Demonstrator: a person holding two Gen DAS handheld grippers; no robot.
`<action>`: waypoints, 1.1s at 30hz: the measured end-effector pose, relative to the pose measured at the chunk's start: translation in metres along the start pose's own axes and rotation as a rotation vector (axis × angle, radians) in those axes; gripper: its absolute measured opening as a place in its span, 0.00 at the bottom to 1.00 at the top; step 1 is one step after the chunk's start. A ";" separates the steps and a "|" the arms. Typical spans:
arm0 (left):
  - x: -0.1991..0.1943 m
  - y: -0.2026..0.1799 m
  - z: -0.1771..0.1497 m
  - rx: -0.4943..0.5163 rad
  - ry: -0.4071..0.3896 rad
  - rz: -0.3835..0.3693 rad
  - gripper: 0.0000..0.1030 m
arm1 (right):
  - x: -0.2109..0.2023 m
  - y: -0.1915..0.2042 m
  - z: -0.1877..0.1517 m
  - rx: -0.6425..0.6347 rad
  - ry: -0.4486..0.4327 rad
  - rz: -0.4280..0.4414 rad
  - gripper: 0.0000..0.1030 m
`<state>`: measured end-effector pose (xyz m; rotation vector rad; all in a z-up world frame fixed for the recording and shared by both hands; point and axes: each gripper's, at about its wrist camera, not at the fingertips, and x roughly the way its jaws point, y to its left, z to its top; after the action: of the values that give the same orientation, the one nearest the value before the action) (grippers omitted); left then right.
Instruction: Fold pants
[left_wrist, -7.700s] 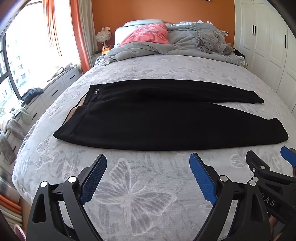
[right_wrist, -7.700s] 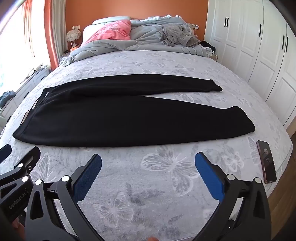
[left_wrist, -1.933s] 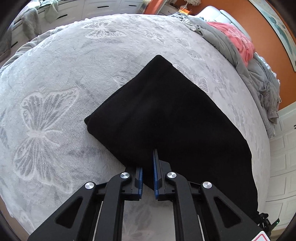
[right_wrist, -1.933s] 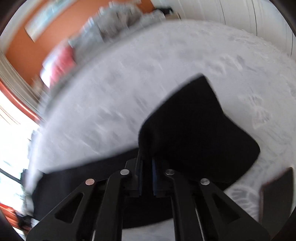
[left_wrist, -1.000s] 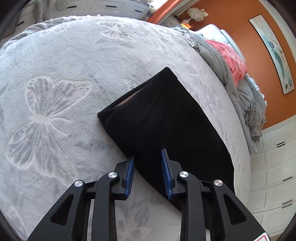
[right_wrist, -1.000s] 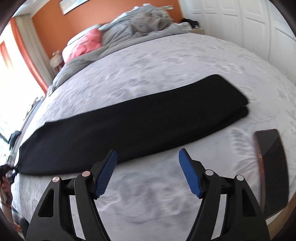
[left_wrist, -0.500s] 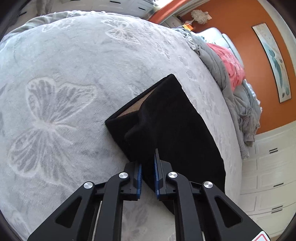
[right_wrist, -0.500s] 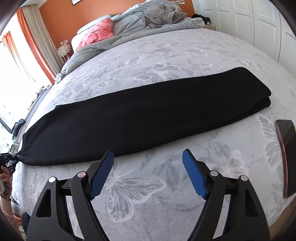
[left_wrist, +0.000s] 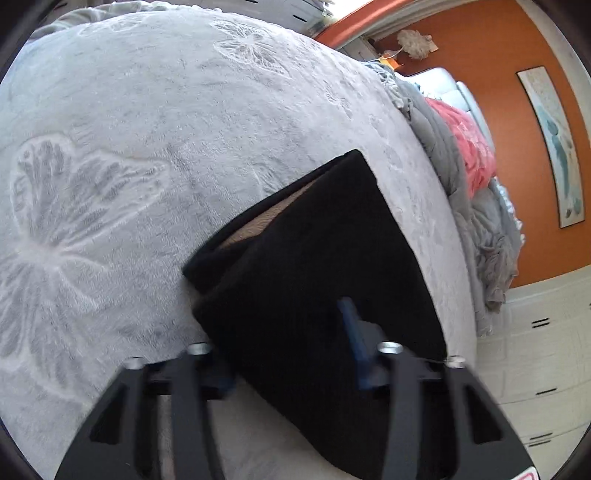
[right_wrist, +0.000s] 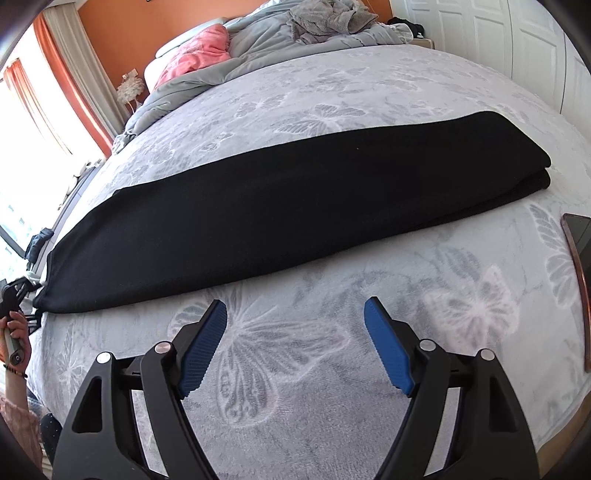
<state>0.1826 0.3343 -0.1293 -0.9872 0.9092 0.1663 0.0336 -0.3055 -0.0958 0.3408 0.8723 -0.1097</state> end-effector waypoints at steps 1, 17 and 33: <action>0.002 0.000 0.003 -0.008 0.016 -0.009 0.13 | 0.000 -0.001 0.000 0.007 0.001 -0.004 0.72; -0.007 0.007 0.014 0.019 0.080 0.038 0.12 | 0.007 -0.183 0.056 0.438 -0.121 -0.071 0.73; -0.010 -0.015 -0.002 0.166 0.009 0.134 0.13 | -0.026 0.024 0.145 0.014 -0.225 0.286 0.12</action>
<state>0.1827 0.3267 -0.1127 -0.7742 0.9814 0.1962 0.1284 -0.3326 0.0156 0.4543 0.5937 0.1096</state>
